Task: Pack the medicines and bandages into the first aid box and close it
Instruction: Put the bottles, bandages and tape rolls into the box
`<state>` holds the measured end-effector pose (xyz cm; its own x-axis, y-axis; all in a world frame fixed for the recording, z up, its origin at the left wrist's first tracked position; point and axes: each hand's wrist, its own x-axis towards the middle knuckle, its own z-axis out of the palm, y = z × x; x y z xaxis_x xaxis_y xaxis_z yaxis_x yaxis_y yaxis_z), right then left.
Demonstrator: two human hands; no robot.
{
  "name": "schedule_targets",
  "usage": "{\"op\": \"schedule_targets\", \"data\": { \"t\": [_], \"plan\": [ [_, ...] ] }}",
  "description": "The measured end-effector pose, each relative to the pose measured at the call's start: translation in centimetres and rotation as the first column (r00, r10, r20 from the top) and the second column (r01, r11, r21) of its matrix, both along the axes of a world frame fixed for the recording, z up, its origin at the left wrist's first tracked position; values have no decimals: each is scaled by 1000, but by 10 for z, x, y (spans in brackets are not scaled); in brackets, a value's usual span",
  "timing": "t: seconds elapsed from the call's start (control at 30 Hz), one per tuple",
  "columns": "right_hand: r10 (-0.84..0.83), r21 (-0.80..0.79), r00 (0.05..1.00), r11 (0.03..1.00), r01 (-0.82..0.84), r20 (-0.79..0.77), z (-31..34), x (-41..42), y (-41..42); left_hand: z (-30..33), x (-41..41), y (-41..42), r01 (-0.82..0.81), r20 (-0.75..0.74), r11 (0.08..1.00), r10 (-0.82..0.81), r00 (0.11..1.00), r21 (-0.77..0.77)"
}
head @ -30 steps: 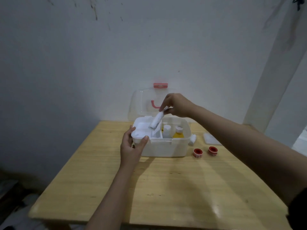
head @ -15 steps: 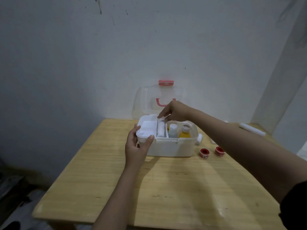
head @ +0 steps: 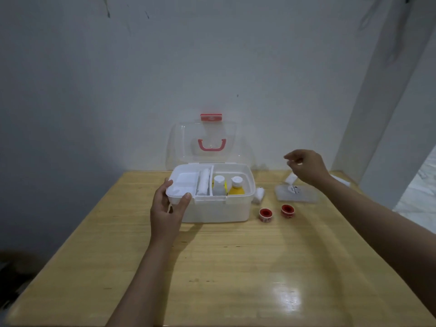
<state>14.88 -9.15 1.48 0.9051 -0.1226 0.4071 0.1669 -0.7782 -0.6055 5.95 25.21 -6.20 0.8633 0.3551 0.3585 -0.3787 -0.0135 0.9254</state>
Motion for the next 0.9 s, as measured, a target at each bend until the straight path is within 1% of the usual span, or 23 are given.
{"op": "schedule_targets", "data": {
  "t": [0.13,0.23,0.27,0.33,0.4,0.47,0.53,0.63,0.8,0.9],
  "plan": [
    [-253,-24,967,967,252,-40,-35,-3,-66,0,0,-3,-42,2,999,42,999,4],
    [-453,-63,887,891,449,-93,-54,-8,-98,-1,-1,-3,-53,2,999,53,999,8],
    [-496,-99,861,868,487,-115,-58,-9,-105,-2,-1,-3,-56,0,998,56,998,6],
    [-530,-174,835,845,505,-151,-65,-9,-116,-2,0,-3,-67,-3,998,67,998,10],
    [-532,-204,823,844,497,-198,-72,-7,-123,-3,0,-3,-69,-1,998,69,998,9],
    [-515,-166,829,856,489,-218,-76,-4,-126,-4,1,-2,-68,-6,998,68,998,3],
    [-471,-94,859,882,461,-202,-76,-2,-123,-4,1,-1,-72,-10,997,72,997,4],
    [-364,-19,915,930,367,-173,-72,2,-111,-4,2,-1,-78,-5,997,78,997,11],
    [-284,85,948,951,297,-143,-57,11,-85,-5,3,0,-75,-6,997,75,997,7],
    [-211,76,966,972,224,-147,-49,18,-70,-5,3,1,-71,-1,997,71,997,2]
  ]
}}
